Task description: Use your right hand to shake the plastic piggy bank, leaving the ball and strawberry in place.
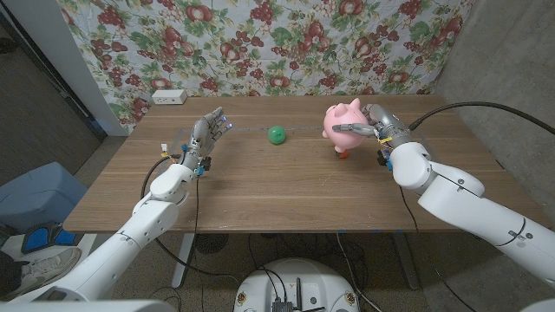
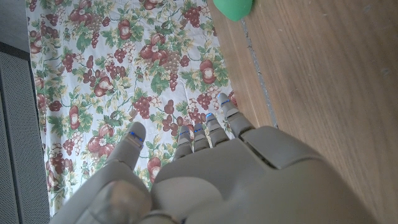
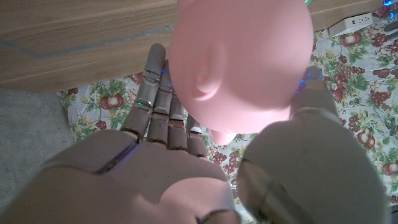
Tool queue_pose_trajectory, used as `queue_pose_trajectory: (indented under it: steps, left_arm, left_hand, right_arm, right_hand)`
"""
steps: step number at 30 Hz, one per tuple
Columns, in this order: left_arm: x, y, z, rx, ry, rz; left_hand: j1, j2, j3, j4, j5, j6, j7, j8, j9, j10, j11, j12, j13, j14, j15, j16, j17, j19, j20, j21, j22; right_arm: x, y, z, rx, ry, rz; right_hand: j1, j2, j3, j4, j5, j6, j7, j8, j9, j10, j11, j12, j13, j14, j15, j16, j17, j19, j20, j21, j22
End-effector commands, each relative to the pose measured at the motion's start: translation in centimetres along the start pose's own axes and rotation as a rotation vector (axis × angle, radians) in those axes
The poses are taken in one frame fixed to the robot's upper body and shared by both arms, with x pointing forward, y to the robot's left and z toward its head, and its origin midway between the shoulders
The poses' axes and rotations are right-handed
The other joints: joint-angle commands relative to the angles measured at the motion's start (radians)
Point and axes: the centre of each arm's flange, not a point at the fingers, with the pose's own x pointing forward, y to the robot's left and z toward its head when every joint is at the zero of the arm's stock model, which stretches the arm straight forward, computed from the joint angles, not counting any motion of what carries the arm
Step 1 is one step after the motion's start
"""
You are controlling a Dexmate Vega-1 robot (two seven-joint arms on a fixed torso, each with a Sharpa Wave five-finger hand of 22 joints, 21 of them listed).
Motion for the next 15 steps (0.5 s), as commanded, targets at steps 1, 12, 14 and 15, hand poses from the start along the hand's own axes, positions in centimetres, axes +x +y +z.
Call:
queue_pose_trajectory:
  steps: [1,12,14,15]
  left_arm:
    - [0.1,-0.3,-0.1,0.003,0.01,-0.006]
    - [0.0,-0.6,0.0,0.01,0.017,-0.013]
    - [-0.1,-0.6,0.0,0.009,0.017,-0.012]
    - [-0.1,-0.6,0.1,0.01,0.018,-0.012]
  left_hand:
    - [-0.001,0.04,0.003,-0.007,0.002,0.005,-0.006,0.004,0.004,-0.005,-0.003,0.002,0.004,0.009,-0.002,-0.001,0.002,0.01,0.001,-0.003,0.004]
    - [0.0,0.04,0.004,-0.009,0.002,0.006,-0.005,0.004,0.004,-0.005,-0.003,0.003,0.004,0.009,-0.004,-0.001,0.002,0.011,-0.001,-0.004,0.004]
    - [0.0,0.04,0.004,-0.009,0.002,0.006,-0.006,0.004,0.004,-0.005,-0.004,0.002,0.004,0.01,-0.004,-0.001,0.002,0.011,-0.001,-0.004,0.004]
    - [0.0,0.04,0.004,-0.009,0.002,0.005,-0.005,0.004,0.004,-0.005,-0.003,0.002,0.004,0.01,-0.005,-0.001,0.001,0.011,0.0,-0.005,0.004]
  right_arm:
    - [-1.0,1.4,-0.3,-0.042,0.035,0.015]
    - [-1.9,2.9,-0.2,-0.094,0.046,0.029]
    - [-2.0,3.3,-0.2,-0.098,0.042,0.036]
    - [-2.0,3.4,-0.2,-0.099,0.041,0.044]
  right_hand:
    - [0.06,0.181,0.272,-0.007,0.216,0.562,-0.156,0.042,0.157,0.386,-0.368,0.143,0.252,0.283,-0.418,0.019,0.424,-0.12,-0.118,0.002,0.003]
    - [0.06,0.18,0.271,-0.007,0.217,0.563,-0.159,0.043,0.159,0.388,-0.367,0.138,0.245,0.284,-0.419,0.016,0.426,-0.12,-0.119,0.002,0.003]
    - [0.06,0.18,0.271,-0.007,0.217,0.563,-0.157,0.042,0.157,0.388,-0.368,0.139,0.247,0.282,-0.418,0.017,0.43,-0.119,-0.119,0.002,0.002]
    - [0.059,0.18,0.271,-0.007,0.217,0.561,-0.157,0.043,0.159,0.388,-0.368,0.139,0.246,0.283,-0.418,0.015,0.427,-0.12,-0.119,0.002,0.002]
